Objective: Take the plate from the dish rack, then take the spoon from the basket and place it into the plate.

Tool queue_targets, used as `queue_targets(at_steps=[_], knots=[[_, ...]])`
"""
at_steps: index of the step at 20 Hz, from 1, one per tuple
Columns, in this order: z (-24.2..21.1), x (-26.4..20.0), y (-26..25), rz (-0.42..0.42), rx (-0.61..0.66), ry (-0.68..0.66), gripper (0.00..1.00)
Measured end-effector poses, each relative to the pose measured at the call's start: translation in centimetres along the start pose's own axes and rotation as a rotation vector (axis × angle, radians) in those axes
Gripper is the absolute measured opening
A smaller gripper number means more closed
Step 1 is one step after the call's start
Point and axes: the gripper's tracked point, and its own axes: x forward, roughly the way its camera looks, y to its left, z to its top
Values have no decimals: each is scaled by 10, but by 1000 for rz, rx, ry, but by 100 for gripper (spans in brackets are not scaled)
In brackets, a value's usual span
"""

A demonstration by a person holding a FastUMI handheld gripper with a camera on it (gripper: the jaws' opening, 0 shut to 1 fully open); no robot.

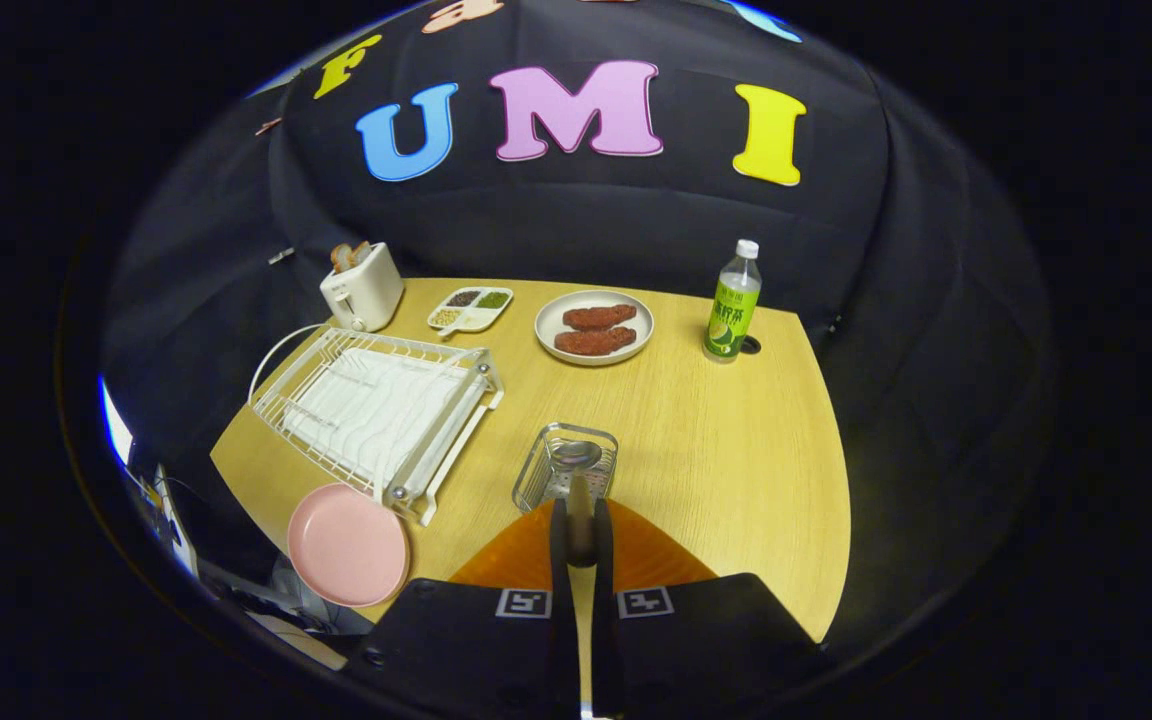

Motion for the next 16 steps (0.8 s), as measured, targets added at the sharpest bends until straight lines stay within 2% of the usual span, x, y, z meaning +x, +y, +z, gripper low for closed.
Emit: queue_targets(at_steps=[3, 6, 9, 12, 16], knots=[[35, -30, 26, 51, -22, -77, 9], [60, -52, 70, 154, -33, -140, 9], [68, -68, 121, 263, -98, -183, 9], [45, -67, 162, 364, -162, -157, 9], [-3, -49, 207, 437, -220, -45, 9]])
